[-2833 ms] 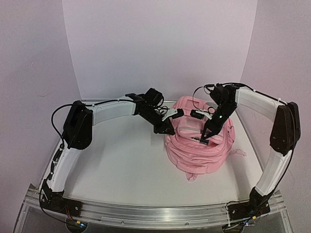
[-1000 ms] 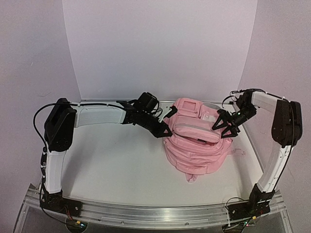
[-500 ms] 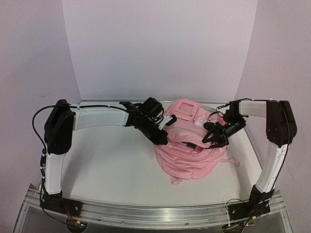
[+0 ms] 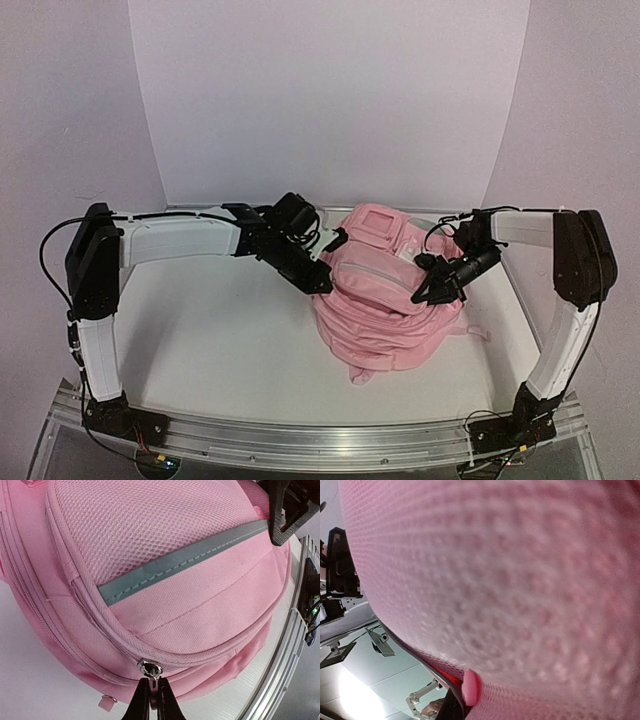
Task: Pack the student bag
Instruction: Zip the student bag at the center of the board.
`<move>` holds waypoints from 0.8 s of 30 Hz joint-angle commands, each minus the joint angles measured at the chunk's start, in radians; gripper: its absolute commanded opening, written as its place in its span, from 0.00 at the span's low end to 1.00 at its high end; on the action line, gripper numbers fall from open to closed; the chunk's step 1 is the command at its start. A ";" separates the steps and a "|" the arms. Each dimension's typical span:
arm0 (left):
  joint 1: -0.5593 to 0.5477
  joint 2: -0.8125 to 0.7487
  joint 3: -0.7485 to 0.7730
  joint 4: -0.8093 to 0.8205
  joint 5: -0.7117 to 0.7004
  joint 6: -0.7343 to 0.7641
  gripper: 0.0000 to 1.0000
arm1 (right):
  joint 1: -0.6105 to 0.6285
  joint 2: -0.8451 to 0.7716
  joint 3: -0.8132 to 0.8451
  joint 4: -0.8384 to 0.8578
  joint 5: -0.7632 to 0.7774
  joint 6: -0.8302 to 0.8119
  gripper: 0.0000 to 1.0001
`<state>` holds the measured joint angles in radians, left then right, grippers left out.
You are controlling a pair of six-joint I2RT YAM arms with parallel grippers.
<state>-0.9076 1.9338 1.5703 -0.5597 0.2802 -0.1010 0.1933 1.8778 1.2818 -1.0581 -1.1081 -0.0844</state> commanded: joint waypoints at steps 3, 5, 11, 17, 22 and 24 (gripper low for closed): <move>-0.045 -0.052 0.019 -0.176 0.092 0.126 0.00 | 0.017 -0.032 -0.039 0.344 0.050 0.288 0.00; -0.072 -0.018 0.038 -0.184 0.083 0.134 0.00 | 0.017 -0.051 -0.062 0.409 0.050 0.355 0.00; -0.166 0.122 0.182 -0.138 0.094 0.115 0.00 | 0.041 -0.103 -0.128 0.568 0.065 0.508 0.00; -0.215 0.184 0.279 0.058 0.094 -0.042 0.00 | 0.069 -0.129 -0.169 0.713 0.067 0.651 0.00; -0.143 0.117 0.172 0.201 0.029 -0.167 0.00 | 0.126 -0.173 -0.237 1.005 0.087 0.899 0.00; -0.082 0.070 0.123 0.223 0.025 -0.220 0.00 | 0.170 -0.178 -0.247 1.151 0.104 1.019 0.00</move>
<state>-1.0660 2.1252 1.7537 -0.4979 0.2611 -0.1909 0.3047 1.7318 1.0510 -0.3666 -1.1038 0.6330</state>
